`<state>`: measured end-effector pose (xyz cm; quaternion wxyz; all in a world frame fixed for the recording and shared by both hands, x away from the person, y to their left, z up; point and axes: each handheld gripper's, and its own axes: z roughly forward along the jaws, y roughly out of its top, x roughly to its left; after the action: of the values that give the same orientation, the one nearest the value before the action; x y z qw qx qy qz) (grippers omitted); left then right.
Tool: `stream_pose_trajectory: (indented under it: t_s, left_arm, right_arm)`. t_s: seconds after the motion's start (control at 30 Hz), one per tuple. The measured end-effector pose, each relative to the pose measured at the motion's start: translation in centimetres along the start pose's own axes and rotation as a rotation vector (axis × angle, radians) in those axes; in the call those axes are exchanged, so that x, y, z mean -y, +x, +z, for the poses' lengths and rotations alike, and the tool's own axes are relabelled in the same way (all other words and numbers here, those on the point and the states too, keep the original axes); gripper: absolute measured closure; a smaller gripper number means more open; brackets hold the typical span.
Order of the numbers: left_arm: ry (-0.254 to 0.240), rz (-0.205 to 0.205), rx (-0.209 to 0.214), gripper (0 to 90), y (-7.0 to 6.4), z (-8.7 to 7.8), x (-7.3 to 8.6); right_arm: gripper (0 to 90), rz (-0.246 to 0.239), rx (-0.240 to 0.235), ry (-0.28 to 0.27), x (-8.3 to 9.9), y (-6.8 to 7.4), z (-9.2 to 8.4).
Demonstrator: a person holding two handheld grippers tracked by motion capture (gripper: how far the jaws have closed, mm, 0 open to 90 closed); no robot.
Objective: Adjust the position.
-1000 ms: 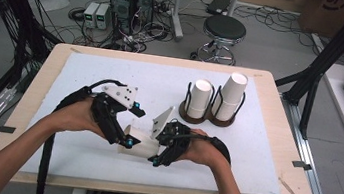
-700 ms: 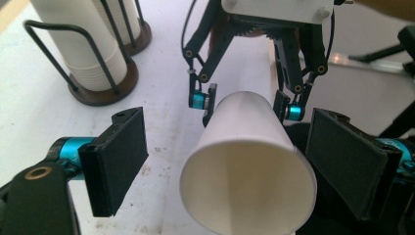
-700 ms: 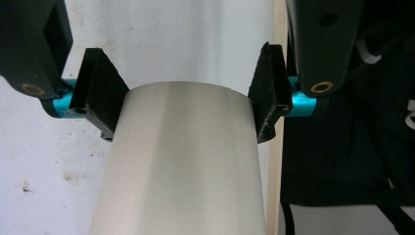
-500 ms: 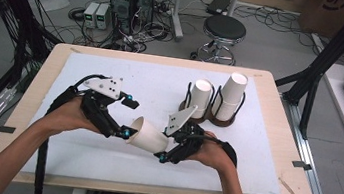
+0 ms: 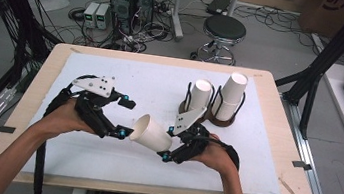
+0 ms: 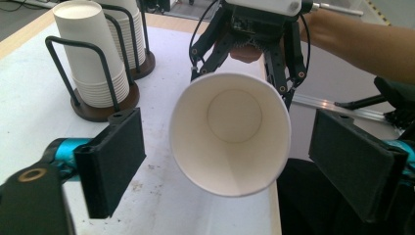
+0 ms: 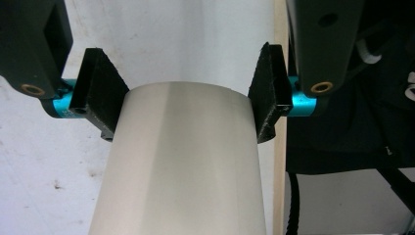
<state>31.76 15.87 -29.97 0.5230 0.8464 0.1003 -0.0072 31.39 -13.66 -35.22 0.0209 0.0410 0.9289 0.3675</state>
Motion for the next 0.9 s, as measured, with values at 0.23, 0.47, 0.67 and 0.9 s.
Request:
stream_pose_trajectory:
  t_s: [0.23,0.47,0.67,0.9]
  left_arm:
    - [-0.077,-0.042,0.001,7.4,0.1,0.0,1.3]
    - [-0.151,-0.064,0.002,7.4,0.0,0.3,2.9]
    - [-0.168,-0.07,0.01,7.4,-0.3,1.1,4.0]
    - [-0.186,-0.07,0.015,7.4,-0.3,2.1,4.8]
  right_arm:
    - [37.1,0.01,0.005,-0.049,0.3,0.0,-0.5]
    - [37.1,0.039,0.011,-0.118,0.9,0.2,-0.9]
    - [37.1,0.041,0.023,-0.185,1.6,0.3,-0.6]
    - [37.1,0.052,0.008,-0.271,2.5,0.4,0.0]
